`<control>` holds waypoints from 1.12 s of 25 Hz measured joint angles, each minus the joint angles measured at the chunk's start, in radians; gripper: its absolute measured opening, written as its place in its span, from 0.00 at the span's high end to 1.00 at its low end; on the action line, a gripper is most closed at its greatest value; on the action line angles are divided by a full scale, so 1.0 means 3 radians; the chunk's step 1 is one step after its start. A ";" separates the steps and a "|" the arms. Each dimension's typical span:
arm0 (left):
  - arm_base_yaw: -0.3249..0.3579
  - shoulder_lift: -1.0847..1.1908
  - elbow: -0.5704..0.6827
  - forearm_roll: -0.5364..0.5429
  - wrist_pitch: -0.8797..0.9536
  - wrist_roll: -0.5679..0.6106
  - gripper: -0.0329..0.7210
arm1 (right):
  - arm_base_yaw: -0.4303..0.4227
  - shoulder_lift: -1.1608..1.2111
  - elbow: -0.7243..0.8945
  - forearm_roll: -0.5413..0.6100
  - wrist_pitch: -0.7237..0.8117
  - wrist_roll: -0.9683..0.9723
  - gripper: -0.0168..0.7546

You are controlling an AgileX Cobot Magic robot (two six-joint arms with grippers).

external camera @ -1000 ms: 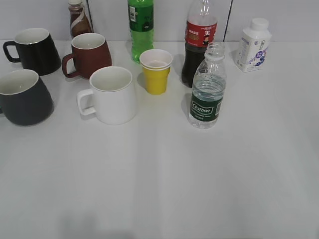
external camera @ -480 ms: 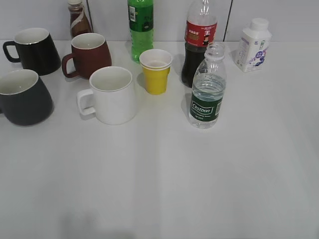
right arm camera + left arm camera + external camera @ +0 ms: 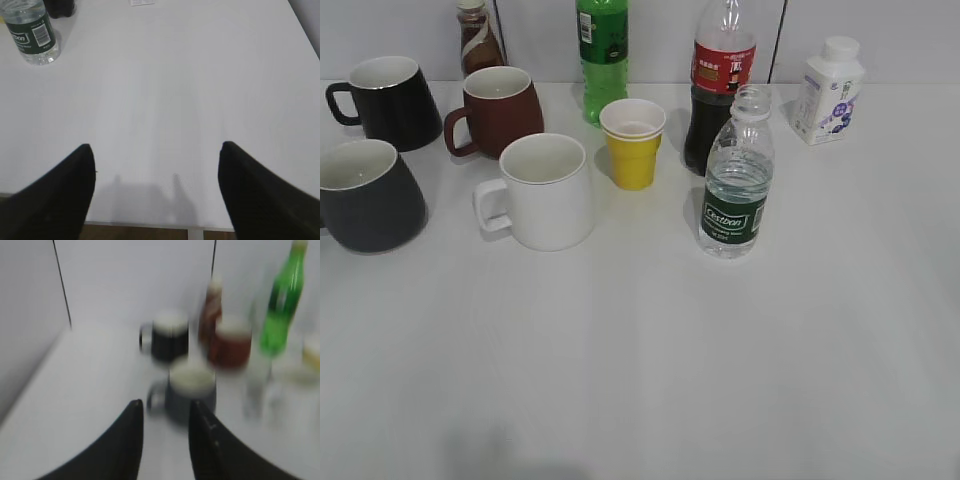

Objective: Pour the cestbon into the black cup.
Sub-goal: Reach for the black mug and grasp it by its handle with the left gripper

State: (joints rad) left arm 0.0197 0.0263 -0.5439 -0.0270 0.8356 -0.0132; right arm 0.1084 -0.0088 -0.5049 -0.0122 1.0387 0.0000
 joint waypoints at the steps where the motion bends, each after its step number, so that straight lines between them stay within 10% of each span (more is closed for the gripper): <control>1: 0.0000 0.0042 0.0000 -0.0008 -0.0347 0.0000 0.64 | 0.0000 0.0000 0.0000 0.0001 0.0000 0.0000 0.23; 13: 0.0000 0.1488 0.0248 0.0287 -0.3382 0.0000 0.64 | 0.0000 0.0000 0.0000 0.0001 0.0000 0.0000 0.23; 28: 0.0000 0.4225 0.1202 0.0307 -0.5613 0.0000 0.56 | 0.0000 0.0000 0.0000 0.0004 0.0000 0.0000 0.23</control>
State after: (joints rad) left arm 0.0197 1.2939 -0.1832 0.0651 -0.8484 -0.0132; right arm 0.1084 -0.0088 -0.5049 -0.0110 1.0387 0.0000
